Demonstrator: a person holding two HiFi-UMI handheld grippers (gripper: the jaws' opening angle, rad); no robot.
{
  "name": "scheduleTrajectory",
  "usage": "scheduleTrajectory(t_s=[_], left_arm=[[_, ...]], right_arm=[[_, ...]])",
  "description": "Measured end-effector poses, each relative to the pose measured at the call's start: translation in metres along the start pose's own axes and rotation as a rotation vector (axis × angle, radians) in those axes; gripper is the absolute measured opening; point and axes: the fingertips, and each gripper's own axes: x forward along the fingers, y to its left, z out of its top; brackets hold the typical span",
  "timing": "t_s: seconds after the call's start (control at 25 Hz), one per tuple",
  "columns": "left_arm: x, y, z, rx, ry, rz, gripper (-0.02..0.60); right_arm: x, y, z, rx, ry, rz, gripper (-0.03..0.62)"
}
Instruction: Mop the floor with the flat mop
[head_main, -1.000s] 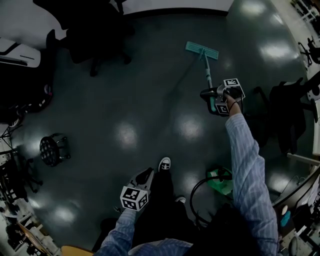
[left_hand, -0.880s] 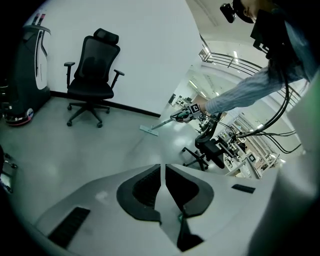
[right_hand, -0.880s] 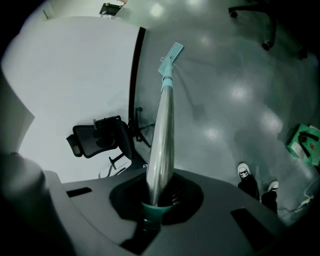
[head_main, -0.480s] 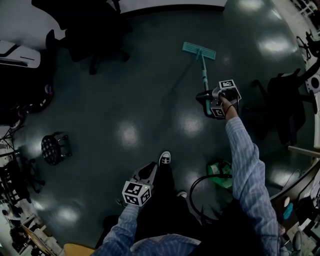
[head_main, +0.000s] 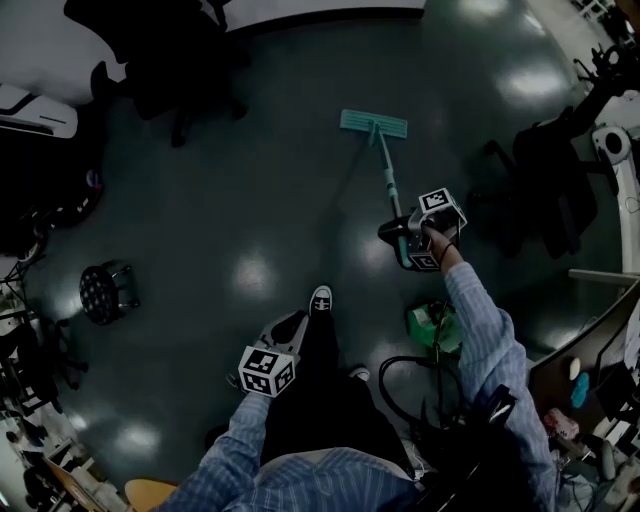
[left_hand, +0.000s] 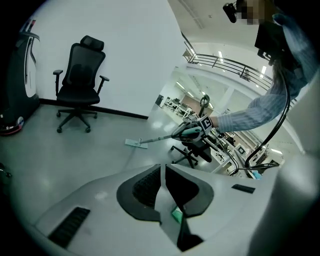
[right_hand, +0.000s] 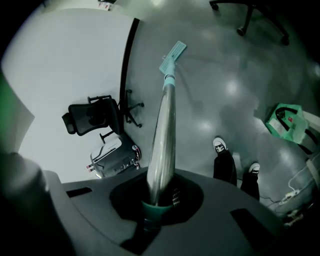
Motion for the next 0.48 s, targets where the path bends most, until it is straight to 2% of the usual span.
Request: scheduleTrajectory(t_s=[0.2,0.48], left_arm=[[-0.009,-0.027,-0.017,0.031,0.0,-0.034,0.032],[-0.024,-0.071,-0.043,0.101,-0.011,-0.076,0.032]], right_arm=[[-0.005,-0.054,-0.068,-0.023,0.049,-0.053,0.011],[-0.01,-0.134,-0.163,-0.017,0.091,-0.053,0.011]])
